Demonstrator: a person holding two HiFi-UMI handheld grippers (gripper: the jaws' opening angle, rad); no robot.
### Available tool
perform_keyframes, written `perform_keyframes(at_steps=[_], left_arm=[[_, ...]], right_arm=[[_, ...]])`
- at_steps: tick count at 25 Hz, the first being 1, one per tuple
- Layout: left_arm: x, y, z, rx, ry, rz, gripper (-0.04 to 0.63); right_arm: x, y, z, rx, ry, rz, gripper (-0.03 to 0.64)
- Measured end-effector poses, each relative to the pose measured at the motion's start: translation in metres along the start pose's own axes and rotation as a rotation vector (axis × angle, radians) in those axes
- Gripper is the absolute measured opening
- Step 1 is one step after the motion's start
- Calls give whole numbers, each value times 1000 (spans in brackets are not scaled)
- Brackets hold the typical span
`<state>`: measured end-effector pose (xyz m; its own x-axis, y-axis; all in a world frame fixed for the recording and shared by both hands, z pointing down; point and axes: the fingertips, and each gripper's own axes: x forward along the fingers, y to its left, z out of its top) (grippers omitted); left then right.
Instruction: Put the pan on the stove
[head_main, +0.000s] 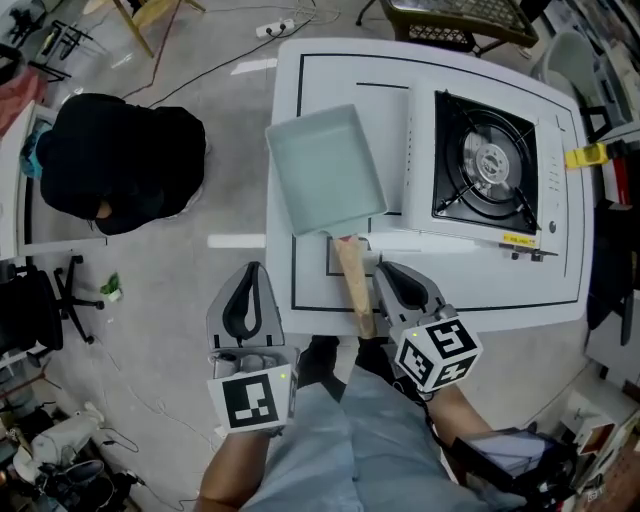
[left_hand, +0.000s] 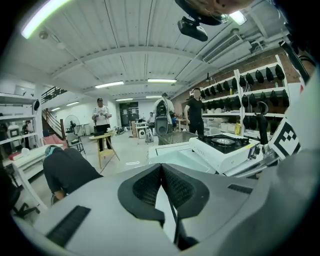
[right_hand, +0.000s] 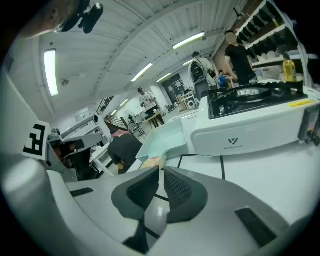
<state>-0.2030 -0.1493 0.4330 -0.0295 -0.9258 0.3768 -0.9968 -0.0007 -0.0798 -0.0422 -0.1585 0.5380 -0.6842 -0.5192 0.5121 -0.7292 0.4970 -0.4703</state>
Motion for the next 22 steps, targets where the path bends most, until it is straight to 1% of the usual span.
perform_keyframes(at_steps=[2,3,4,5,6,10,15,20,22], left_arm=[[3,0,2,-3,-1,3,18],[4,0,2,-6,-1,4,18],[5,0,3,-8,-1,4,18],[7,0,3,-10,0,5,18],[9,0,4,-11,0,6,18],[19,1,2,-19,10,7,18],[31,9,-6,-32,32,16,18],[37,16,-13,-59,52,32,18],[37,20,-14,-56,53,41,18]], right_arm=[[2,7,1,58,18,83,57],[3,11,1,95,32,126,79],[4,14,1,129,49,165,151],[6,17,-1,155,67,195,182],[8,19,-2,172,85,215,192],[17,18,-9,215,138,244,204],[30,20,-8,285,169,292,210],[42,27,-12,335,212,340,210],[47,31,-15,349,230,355,210]])
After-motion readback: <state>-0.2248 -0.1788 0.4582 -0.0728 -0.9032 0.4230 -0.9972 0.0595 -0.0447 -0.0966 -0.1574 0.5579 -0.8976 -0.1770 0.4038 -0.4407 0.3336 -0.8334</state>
